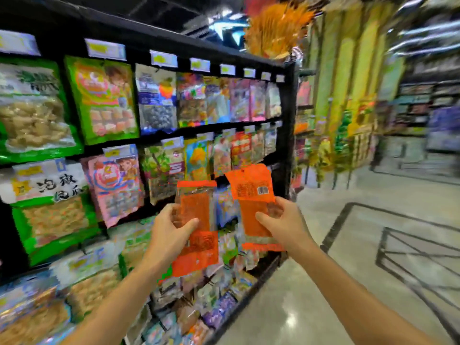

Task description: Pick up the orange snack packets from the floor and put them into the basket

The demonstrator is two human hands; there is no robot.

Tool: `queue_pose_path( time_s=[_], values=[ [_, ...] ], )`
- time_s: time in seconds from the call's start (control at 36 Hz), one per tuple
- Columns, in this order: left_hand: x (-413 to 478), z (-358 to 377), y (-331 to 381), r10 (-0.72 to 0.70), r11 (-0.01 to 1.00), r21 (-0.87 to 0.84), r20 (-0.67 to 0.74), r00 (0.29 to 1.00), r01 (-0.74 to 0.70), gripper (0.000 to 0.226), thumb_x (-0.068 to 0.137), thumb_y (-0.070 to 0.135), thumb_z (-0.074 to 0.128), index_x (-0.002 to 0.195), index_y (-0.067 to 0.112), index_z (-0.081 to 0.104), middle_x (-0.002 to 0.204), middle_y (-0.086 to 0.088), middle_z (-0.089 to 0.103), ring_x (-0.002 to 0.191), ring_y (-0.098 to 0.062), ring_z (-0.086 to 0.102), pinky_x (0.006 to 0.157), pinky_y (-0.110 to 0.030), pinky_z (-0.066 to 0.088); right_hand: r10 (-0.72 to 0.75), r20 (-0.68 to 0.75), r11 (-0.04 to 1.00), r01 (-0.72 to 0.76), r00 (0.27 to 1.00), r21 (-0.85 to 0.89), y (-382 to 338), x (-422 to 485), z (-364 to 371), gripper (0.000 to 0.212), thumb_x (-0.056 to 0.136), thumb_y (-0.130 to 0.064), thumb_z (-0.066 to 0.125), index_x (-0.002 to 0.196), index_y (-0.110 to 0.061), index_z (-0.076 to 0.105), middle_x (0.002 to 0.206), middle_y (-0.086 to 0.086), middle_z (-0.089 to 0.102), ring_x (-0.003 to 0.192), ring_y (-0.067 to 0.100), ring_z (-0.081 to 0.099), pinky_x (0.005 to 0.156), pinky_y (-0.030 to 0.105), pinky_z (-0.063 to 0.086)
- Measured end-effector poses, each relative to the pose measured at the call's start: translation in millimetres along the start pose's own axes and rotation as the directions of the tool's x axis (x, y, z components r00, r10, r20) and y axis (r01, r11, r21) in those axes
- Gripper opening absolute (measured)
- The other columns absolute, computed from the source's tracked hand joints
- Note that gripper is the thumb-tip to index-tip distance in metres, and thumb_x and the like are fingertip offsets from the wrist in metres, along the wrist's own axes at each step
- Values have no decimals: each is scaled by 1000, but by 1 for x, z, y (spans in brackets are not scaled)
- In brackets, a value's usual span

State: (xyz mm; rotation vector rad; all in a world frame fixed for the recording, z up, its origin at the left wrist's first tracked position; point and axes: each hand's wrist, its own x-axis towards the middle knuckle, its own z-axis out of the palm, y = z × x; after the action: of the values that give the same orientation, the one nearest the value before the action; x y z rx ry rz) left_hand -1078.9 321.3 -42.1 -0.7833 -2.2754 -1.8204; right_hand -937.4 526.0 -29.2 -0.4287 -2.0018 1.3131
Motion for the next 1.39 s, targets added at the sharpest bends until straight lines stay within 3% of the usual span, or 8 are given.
queue_pose_path(
  time_s=[0.22, 0.39, 0.5, 0.69, 0.89, 1.11, 1.22, 1.39],
  values=[
    [-30, 158, 77, 116, 984, -163, 274, 955, -72, 26, 82, 16, 75, 102, 19, 59, 84, -2, 66, 62, -15, 58, 59, -34, 49, 74, -278, 990, -104, 958, -92, 25, -45, -174, 21, 83, -13, 72, 88, -33, 68, 86, -13, 73, 78, -1, 70, 74, 26, 59],
    [-83, 297, 152, 220, 967, -211, 403, 888, -143, 27, 78, 19, 78, 97, 22, 58, 84, -7, 69, 70, -25, 65, 64, -47, 57, 96, -463, 969, -189, 881, -159, 48, -91, -320, 22, 83, -15, 73, 102, -24, 71, 94, -3, 76, 88, 13, 71, 87, 41, 58],
    [-137, 393, 206, 264, 944, -308, 504, 823, -114, 31, 85, 16, 74, 111, 15, 57, 92, -7, 67, 76, -23, 65, 53, -30, 53, 85, -545, 957, -221, 834, -190, 62, -130, -417, 22, 84, -7, 70, 101, -22, 71, 92, -2, 75, 80, 1, 68, 76, 27, 56],
    [-217, 526, 270, 303, 911, -411, 626, 718, -27, 28, 86, 16, 71, 111, 18, 59, 94, -2, 68, 75, -17, 64, 55, -26, 49, 78, -698, 934, -297, 712, -199, 99, -186, -559, 26, 72, -21, 72, 99, -20, 74, 88, -2, 78, 82, 14, 74, 80, 47, 61],
    [-257, 626, 307, 322, 913, -408, 707, 630, -8, 29, 84, 23, 73, 109, 21, 59, 101, -5, 70, 89, -24, 67, 66, -40, 56, 65, -762, 936, -305, 644, -178, 123, -207, -645, 22, 82, -3, 71, 93, -22, 70, 85, -3, 75, 75, 8, 68, 68, 22, 55],
    [-258, 726, 332, 350, 910, -414, 726, 592, -30, 25, 86, 24, 71, 105, 28, 55, 93, 16, 61, 86, -3, 60, 61, -21, 47, 70, -789, 933, -319, 610, -164, 163, -178, -715, 24, 85, -4, 70, 86, -28, 66, 89, -4, 73, 81, 7, 68, 71, 21, 58],
    [-237, 782, 335, 361, 897, -443, 731, 580, 0, 22, 85, 19, 72, 94, 31, 56, 92, 9, 65, 83, -7, 63, 65, -26, 53, 80, -812, 935, -327, 578, -140, 188, -147, -750, 18, 85, -7, 71, 91, -23, 68, 88, -3, 73, 73, 2, 68, 59, 14, 55],
    [-208, 865, 348, 355, 891, -451, 760, 544, 48, 26, 85, 16, 72, 108, 22, 60, 99, 1, 68, 88, -15, 66, 70, -32, 57, 102, -825, 924, -360, 555, -128, 219, -92, -802, 18, 86, -11, 71, 103, -16, 70, 94, -1, 75, 85, 10, 71, 68, 16, 58]
  ],
)
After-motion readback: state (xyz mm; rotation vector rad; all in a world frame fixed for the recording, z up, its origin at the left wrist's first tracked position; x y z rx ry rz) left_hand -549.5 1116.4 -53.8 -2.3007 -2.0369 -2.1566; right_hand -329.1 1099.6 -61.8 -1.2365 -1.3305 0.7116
